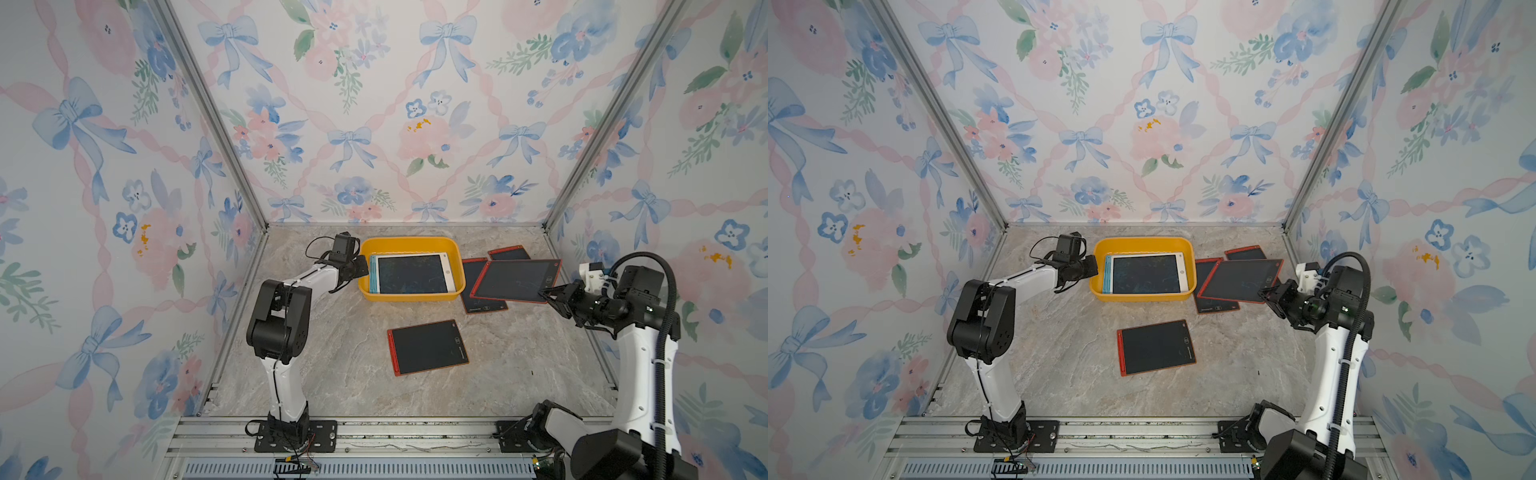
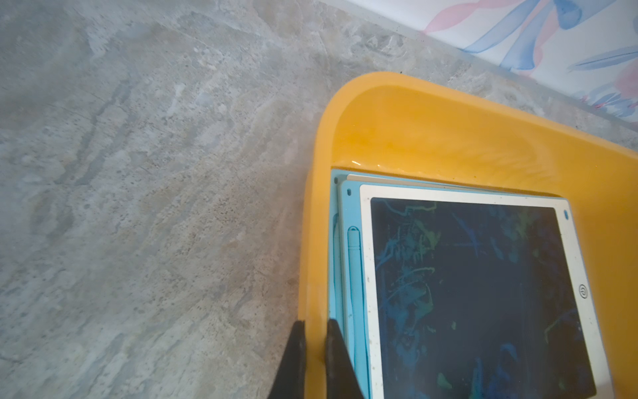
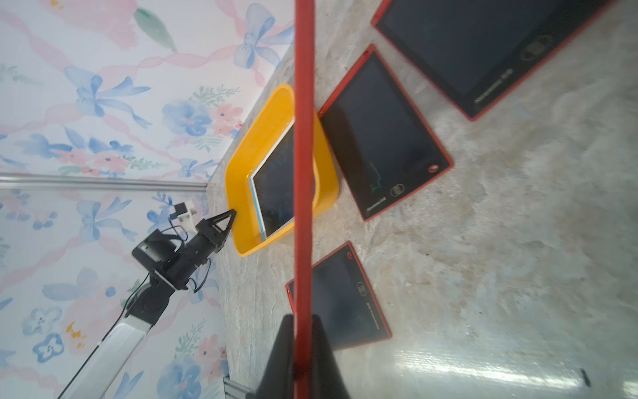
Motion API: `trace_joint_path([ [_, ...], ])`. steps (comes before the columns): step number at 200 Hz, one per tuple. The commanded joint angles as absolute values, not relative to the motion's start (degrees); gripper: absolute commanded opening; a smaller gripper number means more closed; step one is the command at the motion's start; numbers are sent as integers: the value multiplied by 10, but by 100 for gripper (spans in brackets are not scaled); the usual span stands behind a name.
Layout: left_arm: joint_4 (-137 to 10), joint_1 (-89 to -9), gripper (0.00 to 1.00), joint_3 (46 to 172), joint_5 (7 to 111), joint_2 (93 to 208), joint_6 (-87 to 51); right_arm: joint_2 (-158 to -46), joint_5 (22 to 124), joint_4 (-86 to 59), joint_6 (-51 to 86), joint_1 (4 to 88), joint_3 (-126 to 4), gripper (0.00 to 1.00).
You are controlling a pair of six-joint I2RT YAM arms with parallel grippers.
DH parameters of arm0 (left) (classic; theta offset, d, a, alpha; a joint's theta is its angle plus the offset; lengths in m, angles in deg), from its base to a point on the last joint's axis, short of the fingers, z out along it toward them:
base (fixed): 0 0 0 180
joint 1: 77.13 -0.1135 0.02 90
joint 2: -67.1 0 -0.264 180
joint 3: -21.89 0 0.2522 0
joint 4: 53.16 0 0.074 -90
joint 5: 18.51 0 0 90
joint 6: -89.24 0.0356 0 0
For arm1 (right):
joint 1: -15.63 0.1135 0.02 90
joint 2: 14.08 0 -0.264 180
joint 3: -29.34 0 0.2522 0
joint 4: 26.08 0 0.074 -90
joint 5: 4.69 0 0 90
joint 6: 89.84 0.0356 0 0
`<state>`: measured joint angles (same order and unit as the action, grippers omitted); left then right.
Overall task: Take out the writing tablet from the storage box
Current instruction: Place the writing tablet at the center of the board.
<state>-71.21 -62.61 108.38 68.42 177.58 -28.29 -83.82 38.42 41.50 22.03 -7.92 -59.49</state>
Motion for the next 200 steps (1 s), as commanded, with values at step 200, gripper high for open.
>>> trace_joint_path([
  [200,-742,-626,0,1078,688,1770,-298,-1119,485,-341,691,571,-475,5],
])
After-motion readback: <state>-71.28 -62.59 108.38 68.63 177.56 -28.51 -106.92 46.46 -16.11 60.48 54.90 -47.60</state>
